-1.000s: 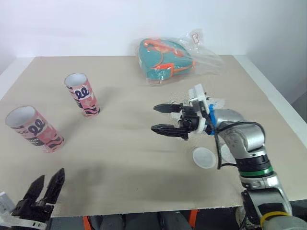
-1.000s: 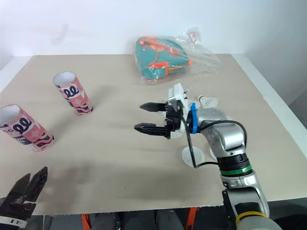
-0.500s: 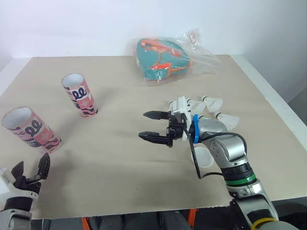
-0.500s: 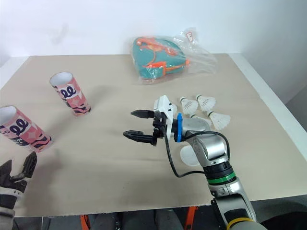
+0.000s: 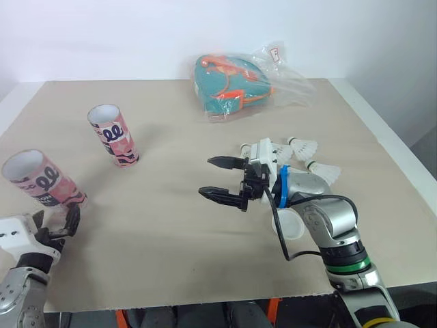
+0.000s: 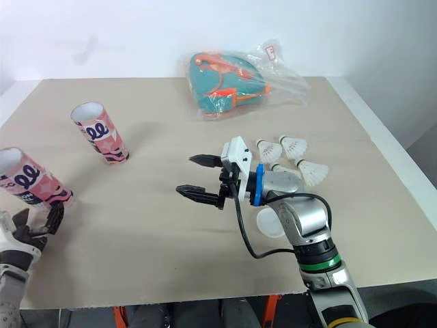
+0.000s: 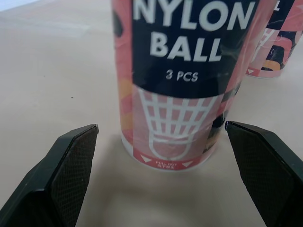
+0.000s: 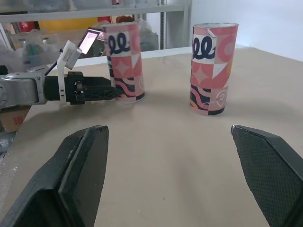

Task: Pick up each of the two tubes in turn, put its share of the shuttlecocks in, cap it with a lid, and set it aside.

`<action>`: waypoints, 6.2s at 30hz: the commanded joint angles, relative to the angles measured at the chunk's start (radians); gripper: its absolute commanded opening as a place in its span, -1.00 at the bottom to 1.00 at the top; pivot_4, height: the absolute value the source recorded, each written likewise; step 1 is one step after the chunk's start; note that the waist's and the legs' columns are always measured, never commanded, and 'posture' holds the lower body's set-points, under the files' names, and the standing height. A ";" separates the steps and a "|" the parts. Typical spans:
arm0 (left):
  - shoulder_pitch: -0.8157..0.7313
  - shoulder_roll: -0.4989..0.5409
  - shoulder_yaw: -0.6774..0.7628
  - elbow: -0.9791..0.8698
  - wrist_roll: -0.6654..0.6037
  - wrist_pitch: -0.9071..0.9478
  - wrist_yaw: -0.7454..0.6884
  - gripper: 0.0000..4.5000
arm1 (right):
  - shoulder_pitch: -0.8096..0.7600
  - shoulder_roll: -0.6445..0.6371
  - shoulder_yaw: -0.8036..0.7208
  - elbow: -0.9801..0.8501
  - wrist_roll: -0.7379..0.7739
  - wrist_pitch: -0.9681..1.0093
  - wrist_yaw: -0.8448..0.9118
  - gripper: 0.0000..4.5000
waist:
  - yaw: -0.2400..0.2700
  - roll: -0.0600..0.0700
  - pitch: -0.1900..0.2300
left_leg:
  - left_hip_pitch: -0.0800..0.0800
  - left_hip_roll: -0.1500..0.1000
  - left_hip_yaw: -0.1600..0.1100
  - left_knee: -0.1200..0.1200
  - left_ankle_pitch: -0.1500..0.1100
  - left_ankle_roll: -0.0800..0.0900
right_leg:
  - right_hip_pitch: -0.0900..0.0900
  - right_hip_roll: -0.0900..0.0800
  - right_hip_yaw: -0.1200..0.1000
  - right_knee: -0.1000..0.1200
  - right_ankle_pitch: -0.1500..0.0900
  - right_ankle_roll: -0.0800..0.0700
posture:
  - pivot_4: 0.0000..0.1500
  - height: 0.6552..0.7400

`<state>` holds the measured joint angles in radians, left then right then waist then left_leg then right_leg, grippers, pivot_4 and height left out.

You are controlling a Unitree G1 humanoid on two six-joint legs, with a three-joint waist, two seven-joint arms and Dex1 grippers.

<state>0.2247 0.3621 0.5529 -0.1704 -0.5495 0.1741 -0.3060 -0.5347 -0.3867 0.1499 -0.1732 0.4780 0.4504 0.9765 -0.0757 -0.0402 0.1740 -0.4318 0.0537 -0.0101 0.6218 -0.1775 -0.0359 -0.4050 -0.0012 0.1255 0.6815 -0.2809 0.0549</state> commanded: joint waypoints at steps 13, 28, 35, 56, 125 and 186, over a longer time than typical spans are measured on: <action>-0.138 0.084 0.000 0.110 0.059 -0.049 -0.060 1.00 | -0.001 -0.021 -0.027 -0.061 0.045 -0.003 0.009 0.97 | 0.000 0.000 0.000 | 0.000 0.000 -0.001 0.000 0.000 0.000 | 0.001 0.000 -0.001 0.000 0.000 0.000 | 1.00 0.97; -0.274 0.100 -0.041 0.286 0.147 -0.118 -0.076 1.00 | 0.004 -0.044 -0.031 -0.083 0.058 0.022 -0.001 0.97 | 0.001 0.000 0.000 | 0.000 0.000 -0.002 0.000 0.000 0.000 | 0.001 0.000 -0.002 0.000 0.001 -0.001 | 1.00 0.97; -0.297 0.084 -0.040 0.313 0.138 -0.130 -0.077 0.28 | 0.003 -0.055 -0.033 -0.093 0.067 0.033 -0.005 1.00 | 0.001 0.000 0.000 | -0.001 0.000 -0.003 0.000 0.000 0.000 | 0.001 0.000 -0.003 0.000 0.001 -0.001 | 1.00 0.97; -0.058 0.253 -0.091 -0.073 0.011 0.034 -0.334 0.19 | 0.001 -0.095 -0.057 -0.112 0.107 0.064 0.002 1.00 | 0.001 0.000 0.000 | -0.001 0.000 -0.003 0.000 0.001 -0.001 | 0.001 -0.001 -0.003 0.000 0.001 -0.001 | 1.00 0.97; -0.706 0.442 -0.751 0.214 0.242 0.085 -1.201 0.19 | 0.492 -0.212 -0.278 -0.514 0.330 0.458 -0.713 1.00 | 0.053 0.011 0.001 | -0.007 -0.007 -0.010 0.006 0.008 0.010 | 0.007 -0.009 -0.012 -0.001 -0.004 0.007 | 1.00 0.97; -0.706 0.432 -0.768 0.247 0.280 0.053 -1.224 0.18 | 0.270 -0.126 -0.282 -0.343 0.053 0.435 -0.600 -0.96 | 0.046 0.011 0.001 | -0.007 -0.004 -0.010 0.003 0.008 0.010 | 0.004 -0.004 -0.013 0.000 -0.001 0.008 | 1.00 0.97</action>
<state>-0.4814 0.8021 -0.1983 0.0707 -0.2824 0.2336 -1.5328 -0.2377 -0.4976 -0.0974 -0.4457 0.4953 0.9129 0.3395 -0.0296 -0.0288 0.1753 -0.4388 0.0500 -0.0201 0.6252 -0.1698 -0.0255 -0.4010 -0.0052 0.1129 0.6818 -0.2821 0.0628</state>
